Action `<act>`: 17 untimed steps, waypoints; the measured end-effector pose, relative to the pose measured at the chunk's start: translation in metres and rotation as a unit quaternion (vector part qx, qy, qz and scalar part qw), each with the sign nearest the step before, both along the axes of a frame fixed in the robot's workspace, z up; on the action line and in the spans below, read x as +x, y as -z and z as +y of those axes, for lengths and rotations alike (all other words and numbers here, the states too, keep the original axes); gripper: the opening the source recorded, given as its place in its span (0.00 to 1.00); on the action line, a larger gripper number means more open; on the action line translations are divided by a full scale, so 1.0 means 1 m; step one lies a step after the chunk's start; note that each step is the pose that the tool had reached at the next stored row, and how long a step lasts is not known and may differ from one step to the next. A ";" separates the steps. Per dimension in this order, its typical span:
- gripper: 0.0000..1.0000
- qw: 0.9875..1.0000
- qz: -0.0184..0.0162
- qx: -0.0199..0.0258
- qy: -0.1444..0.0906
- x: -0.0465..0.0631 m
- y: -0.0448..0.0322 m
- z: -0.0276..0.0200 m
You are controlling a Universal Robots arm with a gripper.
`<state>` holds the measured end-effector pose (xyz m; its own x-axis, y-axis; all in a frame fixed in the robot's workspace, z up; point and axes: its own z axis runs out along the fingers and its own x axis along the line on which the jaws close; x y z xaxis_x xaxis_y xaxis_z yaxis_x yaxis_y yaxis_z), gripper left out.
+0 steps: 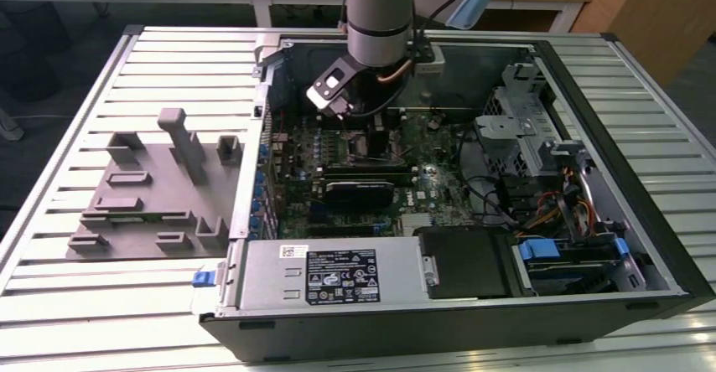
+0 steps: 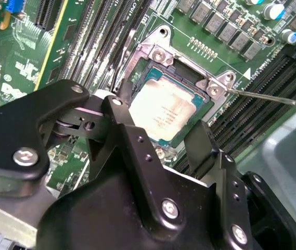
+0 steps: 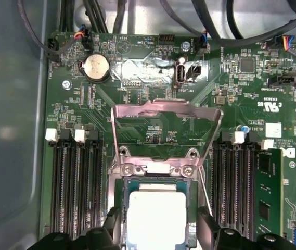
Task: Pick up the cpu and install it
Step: 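Place the cpu into insertion slot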
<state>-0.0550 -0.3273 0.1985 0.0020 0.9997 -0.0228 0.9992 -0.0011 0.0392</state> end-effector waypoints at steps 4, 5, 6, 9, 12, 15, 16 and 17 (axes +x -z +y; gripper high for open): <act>0.67 1.000 0.000 0.000 0.000 0.000 -0.0105 0.0000; 0.67 1.000 0.000 0.000 0.000 0.000 -0.0133 0.0000; 0.67 1.000 0.000 0.000 0.000 0.000 -0.0163 0.0000; 0.67 1.000 -0.001 0.000 0.000 0.000 -0.0234 0.0000; 0.67 1.000 -0.001 0.000 0.000 0.000 -0.0238 0.0000; 0.67 1.000 -0.001 0.000 0.000 0.000 -0.0240 0.0000; 0.67 1.000 -0.001 0.000 0.000 0.000 -0.0240 0.0000; 0.67 1.000 -0.001 0.000 0.000 0.000 -0.0240 0.0000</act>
